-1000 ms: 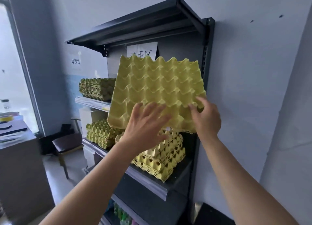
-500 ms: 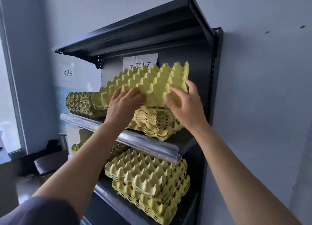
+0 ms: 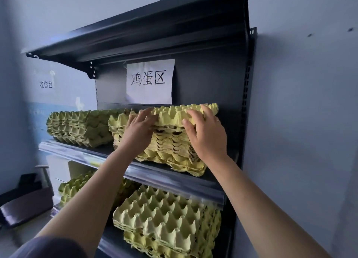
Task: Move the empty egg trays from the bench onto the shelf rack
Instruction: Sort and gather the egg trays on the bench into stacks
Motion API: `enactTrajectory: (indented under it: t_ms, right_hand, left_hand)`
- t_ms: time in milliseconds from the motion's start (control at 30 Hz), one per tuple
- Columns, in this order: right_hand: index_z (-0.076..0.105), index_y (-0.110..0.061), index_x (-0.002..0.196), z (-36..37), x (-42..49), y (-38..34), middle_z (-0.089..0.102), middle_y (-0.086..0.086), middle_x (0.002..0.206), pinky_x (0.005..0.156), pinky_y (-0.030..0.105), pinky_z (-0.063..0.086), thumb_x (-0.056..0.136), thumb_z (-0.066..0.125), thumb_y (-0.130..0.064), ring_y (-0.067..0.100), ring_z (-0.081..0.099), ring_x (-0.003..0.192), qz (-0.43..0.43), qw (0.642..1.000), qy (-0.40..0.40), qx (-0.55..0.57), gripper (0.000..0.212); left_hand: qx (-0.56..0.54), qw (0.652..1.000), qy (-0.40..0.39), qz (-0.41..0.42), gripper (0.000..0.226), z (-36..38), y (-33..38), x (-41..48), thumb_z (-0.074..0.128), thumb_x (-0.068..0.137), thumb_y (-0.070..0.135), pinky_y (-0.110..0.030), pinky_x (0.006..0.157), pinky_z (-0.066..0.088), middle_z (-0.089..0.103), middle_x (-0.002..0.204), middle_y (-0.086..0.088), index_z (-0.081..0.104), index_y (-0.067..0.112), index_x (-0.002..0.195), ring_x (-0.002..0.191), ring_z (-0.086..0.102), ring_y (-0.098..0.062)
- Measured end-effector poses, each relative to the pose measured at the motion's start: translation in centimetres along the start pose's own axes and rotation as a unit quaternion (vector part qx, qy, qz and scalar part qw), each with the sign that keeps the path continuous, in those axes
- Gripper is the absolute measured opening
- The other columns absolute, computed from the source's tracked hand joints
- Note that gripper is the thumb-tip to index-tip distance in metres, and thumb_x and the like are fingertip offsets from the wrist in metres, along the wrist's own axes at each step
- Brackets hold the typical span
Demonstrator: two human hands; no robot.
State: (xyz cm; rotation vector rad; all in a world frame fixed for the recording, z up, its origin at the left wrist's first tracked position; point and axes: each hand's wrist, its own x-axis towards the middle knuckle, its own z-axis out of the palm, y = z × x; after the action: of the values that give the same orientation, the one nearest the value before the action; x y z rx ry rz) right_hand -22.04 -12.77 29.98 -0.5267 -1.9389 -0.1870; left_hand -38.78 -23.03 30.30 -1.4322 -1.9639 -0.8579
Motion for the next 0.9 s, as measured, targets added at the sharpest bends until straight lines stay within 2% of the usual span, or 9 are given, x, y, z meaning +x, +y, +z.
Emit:
enactTrajectory:
  t_ms: [100,233,333,400,567,700,900]
  right_hand:
    - [0.055,-0.017,0.127,0.7,-0.1,-0.5,0.050,0.019,0.135,0.081,0.041,0.050,0.096,0.022,-0.051,0.036,0.058,0.109,0.023,1.000,0.005,-0.003,0.057]
    - [0.049,-0.018,0.133,0.5,-0.5,-0.7,0.051,0.015,0.133,0.079,0.042,0.050,0.096,0.023,-0.053,0.034,0.058,0.106,0.029,0.999,0.026,-0.024,0.057]
    - [0.051,-0.016,0.131,-0.2,-1.1,-0.3,0.053,0.013,0.129,0.080,0.042,0.049,0.098,0.023,-0.051,0.031,0.057,0.107,0.028,0.998,0.054,-0.020,0.056]
    - [0.055,-0.013,0.127,-1.1,-1.6,0.3,0.055,0.011,0.126,0.083,0.041,0.048,0.098,0.027,-0.048,0.030,0.057,0.108,0.025,0.997,0.070,-0.019,0.053]
    - [0.063,-0.011,0.115,-5.1,-3.5,2.8,0.061,0.009,0.116,0.078,0.040,0.047,0.094,0.042,-0.034,0.031,0.059,0.102,0.015,0.991,0.106,-0.075,0.037]
    - [0.066,-0.010,0.108,-9.8,-5.7,6.4,0.063,0.010,0.109,0.074,0.041,0.050,0.092,0.045,-0.030,0.033,0.060,0.094,0.020,0.985,0.126,-0.113,0.033]
    - [0.067,-0.010,0.104,-18.5,-11.2,13.7,0.065,0.009,0.103,0.071,0.042,0.052,0.088,0.048,-0.027,0.035,0.062,0.091,0.037,0.979,0.117,-0.164,0.031]
  left_hand:
    - [-0.011,1.000,0.022,0.010,0.054,0.2,-0.2,-0.4,0.059,0.084,0.004,-0.050,0.114,0.018,0.034,0.148,-0.007,0.048,0.017,0.135,0.133,0.031,-0.033]
    - [-0.021,0.996,0.078,0.043,0.061,0.4,0.3,-0.8,0.059,0.074,0.011,-0.053,0.113,0.018,0.042,0.139,-0.009,0.047,0.020,0.133,0.127,0.036,-0.035]
    - [-0.028,0.988,0.127,0.084,0.052,0.0,1.8,-0.8,0.046,0.073,0.025,-0.051,0.105,0.027,0.048,0.130,-0.008,0.052,0.019,0.125,0.118,0.039,-0.031]
    - [-0.050,0.982,0.140,0.118,0.045,-0.3,3.4,-0.9,0.042,0.076,0.026,-0.047,0.099,0.031,0.052,0.123,-0.006,0.057,0.018,0.117,0.114,0.041,-0.027]
    - [-0.054,0.959,0.189,0.203,0.021,-0.2,9.2,-0.7,0.052,0.085,0.021,-0.036,0.087,0.033,0.061,0.104,-0.003,0.061,0.017,0.103,0.099,0.048,-0.022]
    - [-0.044,0.948,0.191,0.251,0.019,0.6,14.8,-1.3,0.051,0.087,0.022,-0.034,0.081,0.032,0.063,0.097,-0.003,0.062,0.015,0.101,0.091,0.055,-0.026]
    - [-0.078,0.948,0.144,0.272,0.020,4.1,24.8,-3.8,0.048,0.085,0.018,-0.034,0.071,0.036,0.065,0.086,-0.001,0.064,0.014,0.097,0.079,0.059,-0.027]
